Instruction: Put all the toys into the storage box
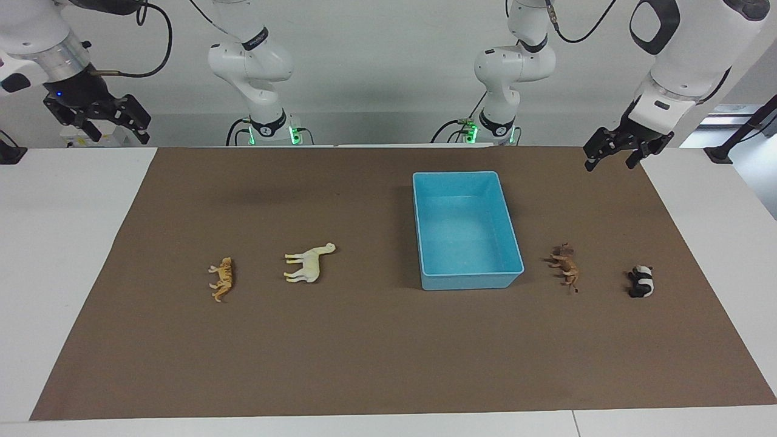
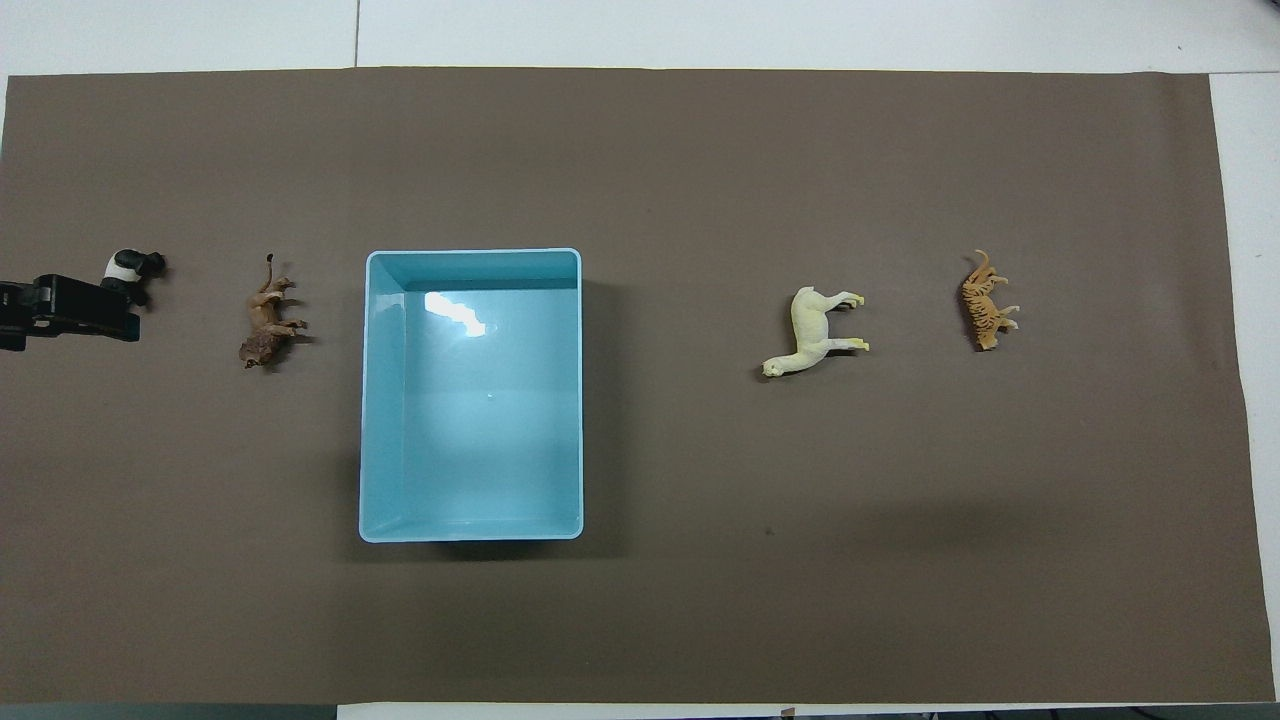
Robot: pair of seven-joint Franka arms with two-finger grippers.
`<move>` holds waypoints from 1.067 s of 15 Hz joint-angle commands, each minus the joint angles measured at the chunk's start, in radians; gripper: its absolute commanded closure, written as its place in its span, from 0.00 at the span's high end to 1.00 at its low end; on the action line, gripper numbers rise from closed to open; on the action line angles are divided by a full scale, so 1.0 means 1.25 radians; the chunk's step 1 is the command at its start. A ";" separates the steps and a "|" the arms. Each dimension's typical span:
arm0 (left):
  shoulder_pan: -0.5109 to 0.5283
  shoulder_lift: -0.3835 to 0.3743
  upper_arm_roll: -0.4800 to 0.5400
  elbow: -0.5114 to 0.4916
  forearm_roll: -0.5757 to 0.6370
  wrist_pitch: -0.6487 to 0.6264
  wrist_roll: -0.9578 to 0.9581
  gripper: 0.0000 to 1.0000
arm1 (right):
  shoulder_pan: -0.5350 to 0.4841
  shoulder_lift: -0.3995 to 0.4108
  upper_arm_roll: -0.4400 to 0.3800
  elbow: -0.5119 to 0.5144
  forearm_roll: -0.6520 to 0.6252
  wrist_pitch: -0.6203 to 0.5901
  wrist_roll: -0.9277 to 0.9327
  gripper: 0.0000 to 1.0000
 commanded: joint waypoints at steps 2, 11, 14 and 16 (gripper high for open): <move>-0.004 -0.015 0.003 -0.013 -0.006 0.000 -0.009 1.00 | -0.019 -0.018 0.012 -0.019 0.005 -0.004 0.015 1.00; 0.018 -0.020 0.011 -0.132 -0.006 0.153 0.042 1.00 | -0.019 -0.019 0.011 -0.021 0.004 -0.035 0.009 1.00; 0.020 0.013 0.011 -0.214 -0.004 0.283 0.049 1.00 | -0.009 -0.030 0.013 -0.057 0.001 -0.003 0.012 1.00; 0.019 0.081 0.011 -0.207 0.024 0.326 0.054 1.00 | 0.014 -0.056 0.013 -0.151 0.001 0.089 0.015 1.00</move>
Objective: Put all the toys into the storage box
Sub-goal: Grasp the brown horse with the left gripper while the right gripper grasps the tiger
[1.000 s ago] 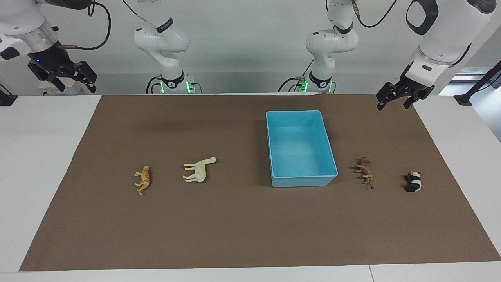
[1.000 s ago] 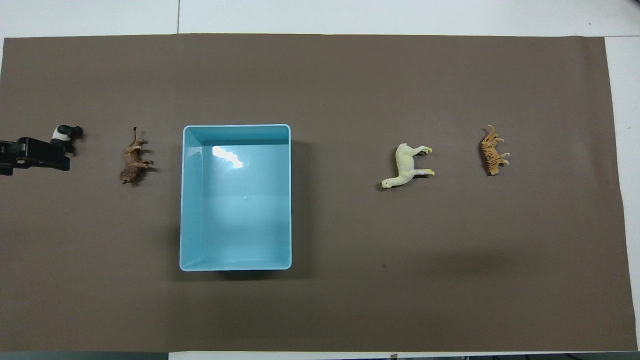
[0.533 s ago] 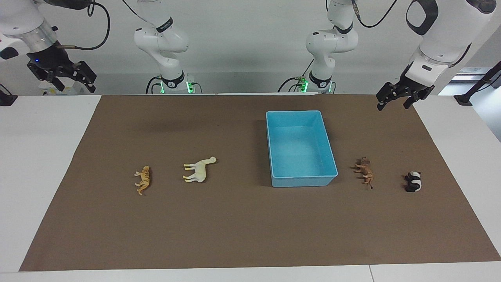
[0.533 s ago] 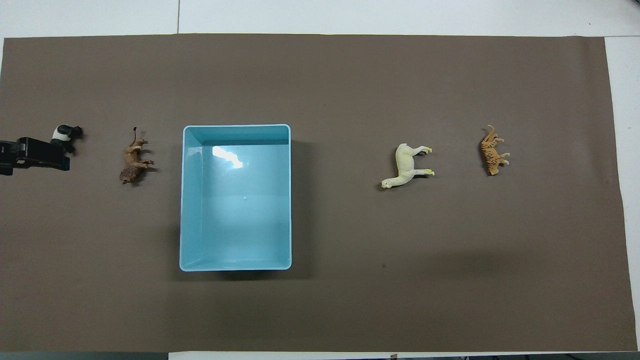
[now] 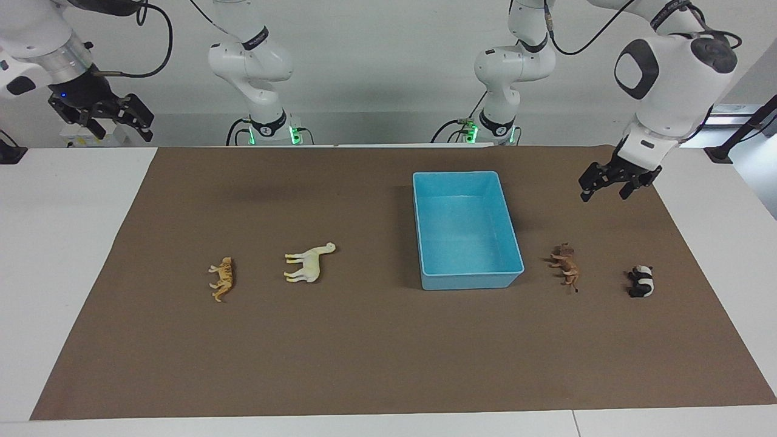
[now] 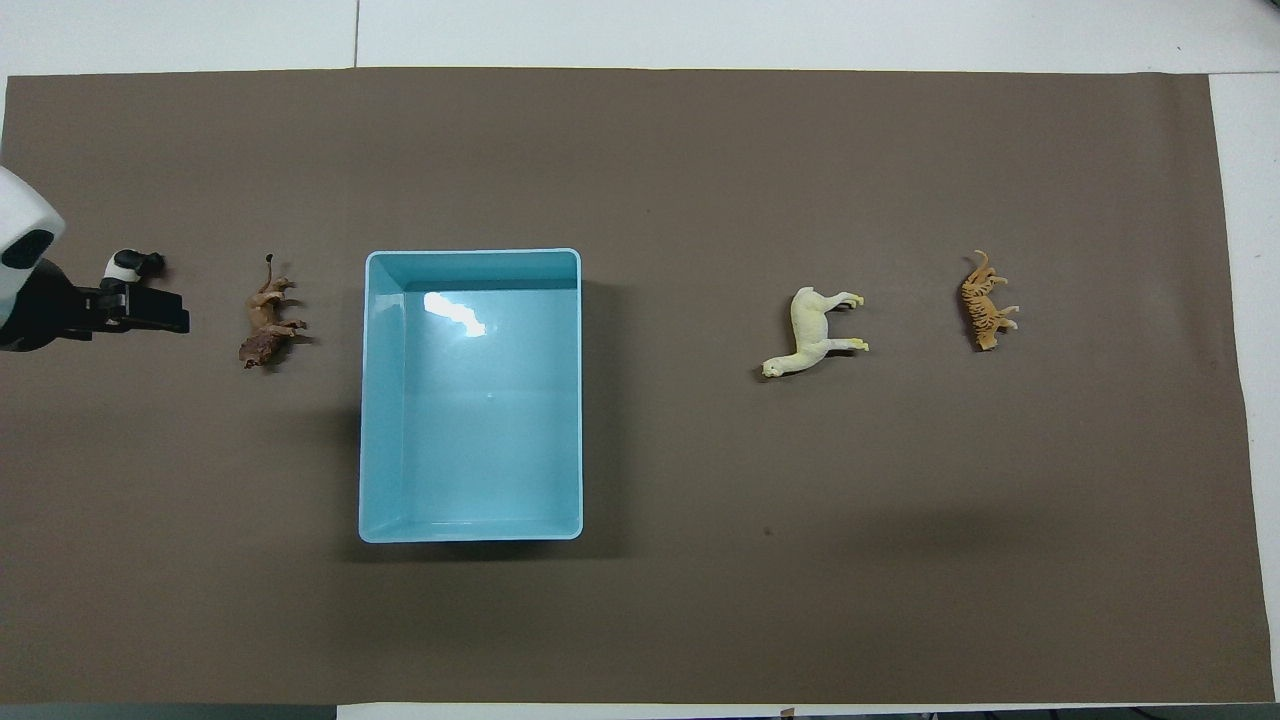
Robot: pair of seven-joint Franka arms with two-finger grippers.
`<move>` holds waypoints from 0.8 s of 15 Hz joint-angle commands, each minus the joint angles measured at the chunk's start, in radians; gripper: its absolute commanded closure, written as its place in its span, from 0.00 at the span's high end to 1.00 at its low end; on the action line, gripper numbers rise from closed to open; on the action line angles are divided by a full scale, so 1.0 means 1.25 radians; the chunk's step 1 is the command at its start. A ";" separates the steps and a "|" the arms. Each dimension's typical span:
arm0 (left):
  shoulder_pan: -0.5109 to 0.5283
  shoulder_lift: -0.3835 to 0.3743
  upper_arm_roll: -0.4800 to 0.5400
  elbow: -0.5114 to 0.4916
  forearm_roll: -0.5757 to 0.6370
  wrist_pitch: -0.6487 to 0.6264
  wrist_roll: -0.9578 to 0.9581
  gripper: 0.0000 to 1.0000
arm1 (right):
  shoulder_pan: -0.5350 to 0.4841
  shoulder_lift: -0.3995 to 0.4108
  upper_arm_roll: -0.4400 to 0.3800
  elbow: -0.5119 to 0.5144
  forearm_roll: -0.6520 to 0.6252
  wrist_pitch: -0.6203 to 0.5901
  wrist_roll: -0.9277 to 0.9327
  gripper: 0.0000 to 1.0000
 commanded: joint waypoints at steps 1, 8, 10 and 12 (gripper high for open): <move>0.004 0.074 0.002 -0.008 0.032 0.069 0.017 1.00 | 0.013 -0.045 0.012 -0.145 0.001 0.127 0.015 1.00; 0.018 0.129 0.002 -0.102 0.032 0.268 -0.098 1.00 | 0.071 0.128 0.013 -0.223 0.005 0.405 0.021 1.00; 0.011 0.130 0.002 -0.117 0.034 0.276 -0.173 1.00 | 0.093 0.158 0.013 -0.257 0.006 0.504 0.037 1.00; 0.008 0.139 0.002 -0.118 0.036 0.283 -0.213 1.00 | 0.103 0.198 0.013 -0.258 0.006 0.567 0.042 1.00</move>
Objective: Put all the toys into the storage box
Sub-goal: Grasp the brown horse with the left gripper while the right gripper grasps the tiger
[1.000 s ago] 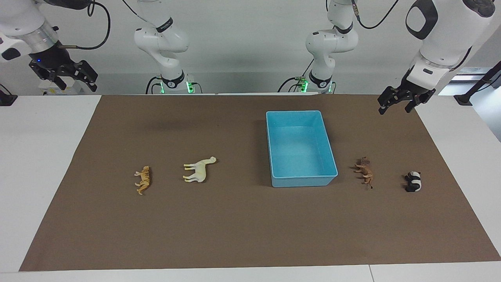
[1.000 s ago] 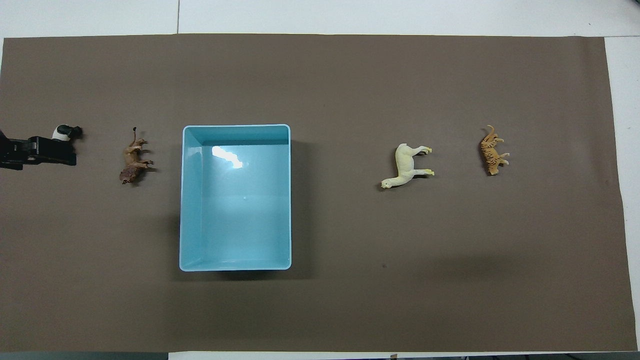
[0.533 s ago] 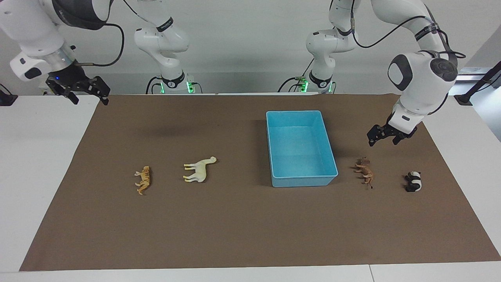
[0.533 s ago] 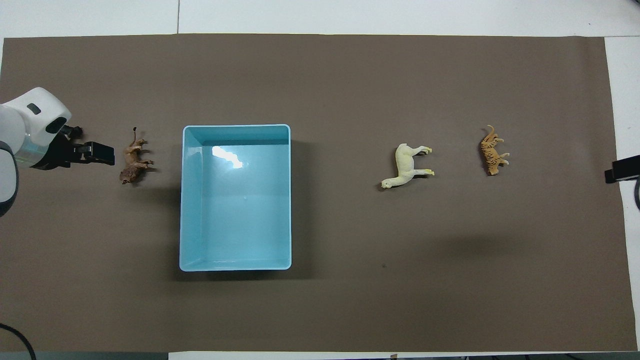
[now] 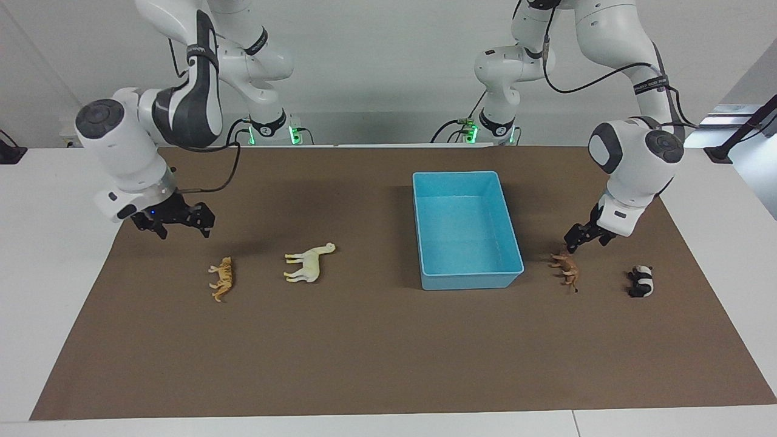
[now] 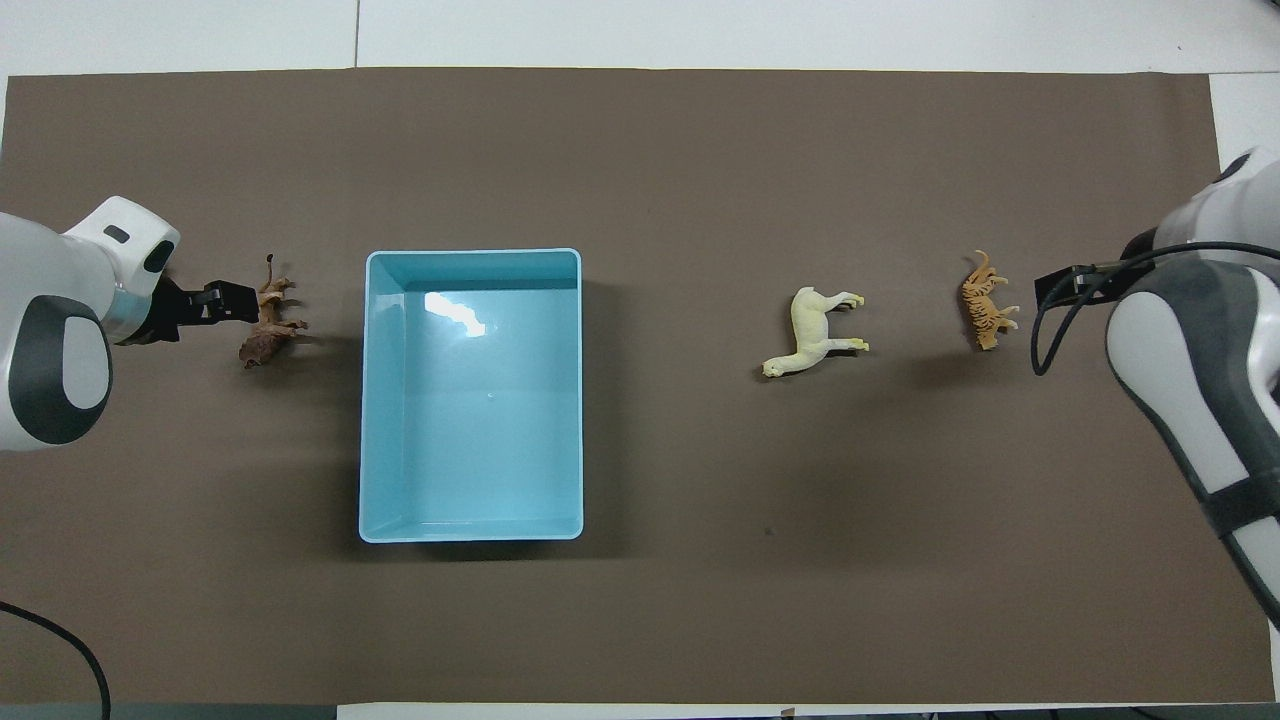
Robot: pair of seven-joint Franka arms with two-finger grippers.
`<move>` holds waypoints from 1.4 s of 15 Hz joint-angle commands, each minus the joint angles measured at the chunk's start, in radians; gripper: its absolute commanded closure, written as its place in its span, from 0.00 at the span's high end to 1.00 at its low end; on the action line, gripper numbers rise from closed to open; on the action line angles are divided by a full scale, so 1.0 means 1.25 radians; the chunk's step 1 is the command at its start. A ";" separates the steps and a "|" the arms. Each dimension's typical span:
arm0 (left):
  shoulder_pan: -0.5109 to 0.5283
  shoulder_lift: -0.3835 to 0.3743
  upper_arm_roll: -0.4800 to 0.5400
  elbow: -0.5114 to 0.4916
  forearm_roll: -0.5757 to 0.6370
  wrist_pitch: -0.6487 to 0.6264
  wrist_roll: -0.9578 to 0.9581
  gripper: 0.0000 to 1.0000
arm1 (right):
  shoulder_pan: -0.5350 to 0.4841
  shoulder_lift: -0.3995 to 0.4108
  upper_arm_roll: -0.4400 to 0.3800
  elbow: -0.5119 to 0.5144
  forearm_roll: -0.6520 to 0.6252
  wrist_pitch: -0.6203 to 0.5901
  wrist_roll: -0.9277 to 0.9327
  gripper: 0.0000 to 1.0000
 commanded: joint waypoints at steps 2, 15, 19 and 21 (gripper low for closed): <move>-0.009 -0.007 0.003 -0.030 0.018 0.023 -0.038 1.00 | 0.015 0.038 0.005 -0.021 0.004 0.091 0.013 1.00; -0.014 0.033 0.006 -0.063 0.039 0.144 -0.294 1.00 | 0.033 0.113 0.006 -0.110 0.004 0.280 -0.090 1.00; -0.027 0.044 0.005 -0.061 0.148 0.144 -0.365 1.00 | 0.025 0.131 0.006 -0.134 0.004 0.351 -0.096 0.93; -0.031 0.044 0.005 -0.061 0.151 0.144 -0.366 1.00 | 0.022 0.131 0.006 -0.136 0.005 0.348 -0.089 0.80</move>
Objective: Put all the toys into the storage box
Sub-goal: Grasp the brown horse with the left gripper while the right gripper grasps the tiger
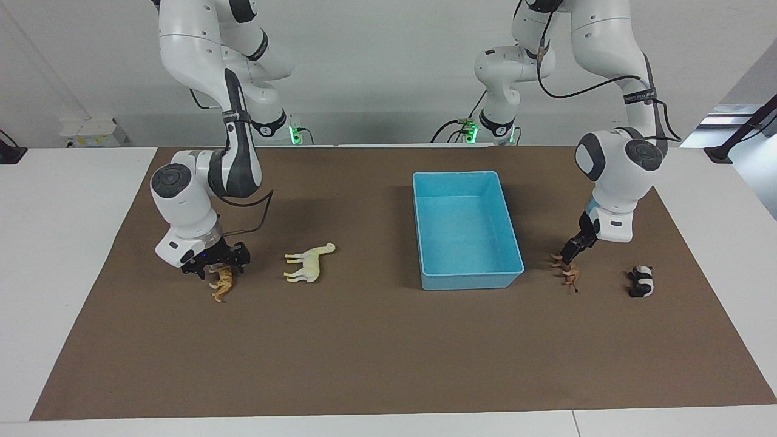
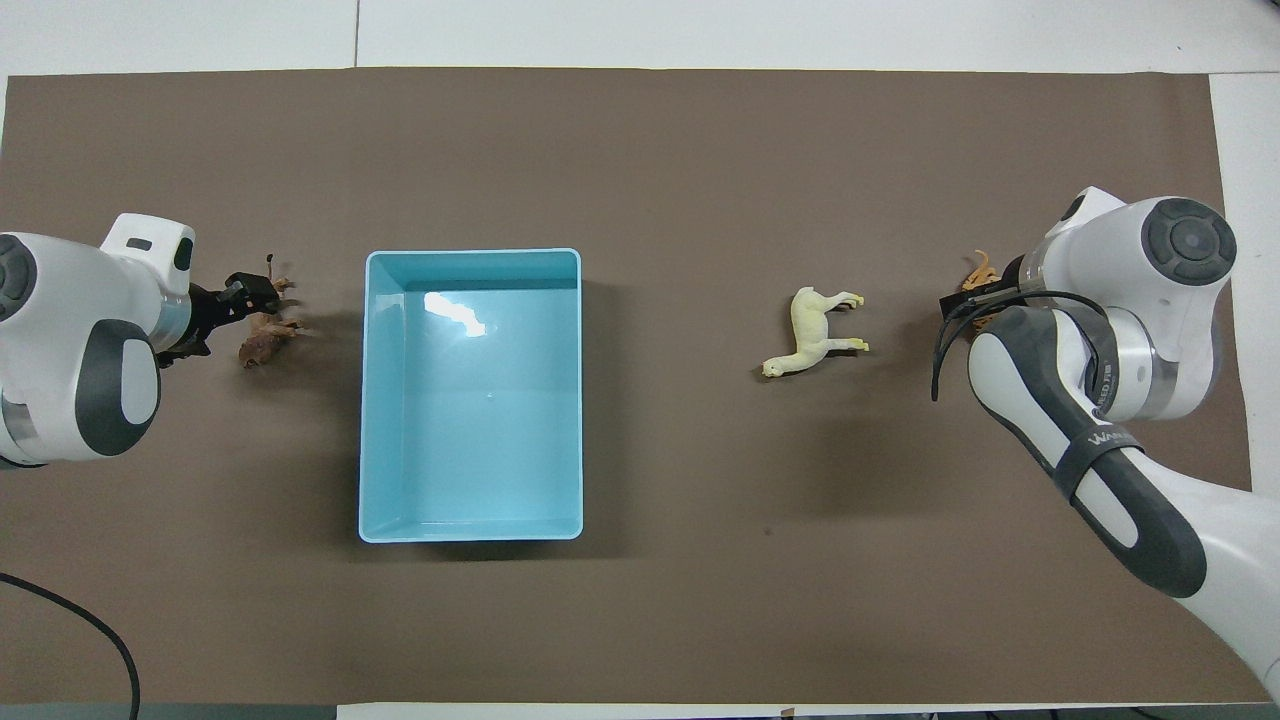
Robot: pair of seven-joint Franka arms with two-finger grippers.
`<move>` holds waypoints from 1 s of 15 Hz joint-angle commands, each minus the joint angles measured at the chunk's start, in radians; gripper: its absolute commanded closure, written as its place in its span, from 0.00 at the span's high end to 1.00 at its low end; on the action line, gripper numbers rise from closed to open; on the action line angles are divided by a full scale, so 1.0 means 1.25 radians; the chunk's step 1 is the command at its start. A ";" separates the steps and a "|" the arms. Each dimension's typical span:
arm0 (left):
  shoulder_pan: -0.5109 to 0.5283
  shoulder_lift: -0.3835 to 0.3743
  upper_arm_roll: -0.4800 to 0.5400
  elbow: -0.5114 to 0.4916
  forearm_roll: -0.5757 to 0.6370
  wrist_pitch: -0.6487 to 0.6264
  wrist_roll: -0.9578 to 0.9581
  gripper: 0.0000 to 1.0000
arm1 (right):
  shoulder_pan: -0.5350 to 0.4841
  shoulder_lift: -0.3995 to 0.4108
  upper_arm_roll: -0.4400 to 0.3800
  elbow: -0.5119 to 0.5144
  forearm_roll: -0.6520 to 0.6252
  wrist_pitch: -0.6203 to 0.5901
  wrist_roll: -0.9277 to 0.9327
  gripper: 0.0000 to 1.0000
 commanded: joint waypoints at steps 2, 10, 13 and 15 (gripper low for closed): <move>-0.015 -0.004 0.009 -0.010 0.026 0.016 -0.021 1.00 | -0.016 -0.001 0.005 -0.012 0.008 0.010 -0.006 0.15; -0.015 0.016 0.007 -0.011 0.036 0.043 0.007 1.00 | -0.027 -0.038 0.006 0.076 0.016 -0.150 0.011 0.00; -0.014 0.027 0.007 -0.011 0.036 0.059 0.007 1.00 | -0.019 -0.093 0.006 0.126 0.016 -0.258 0.013 0.00; -0.014 0.032 0.007 -0.011 0.036 0.064 0.007 0.97 | 0.003 -0.121 0.023 0.186 0.027 -0.361 0.062 0.00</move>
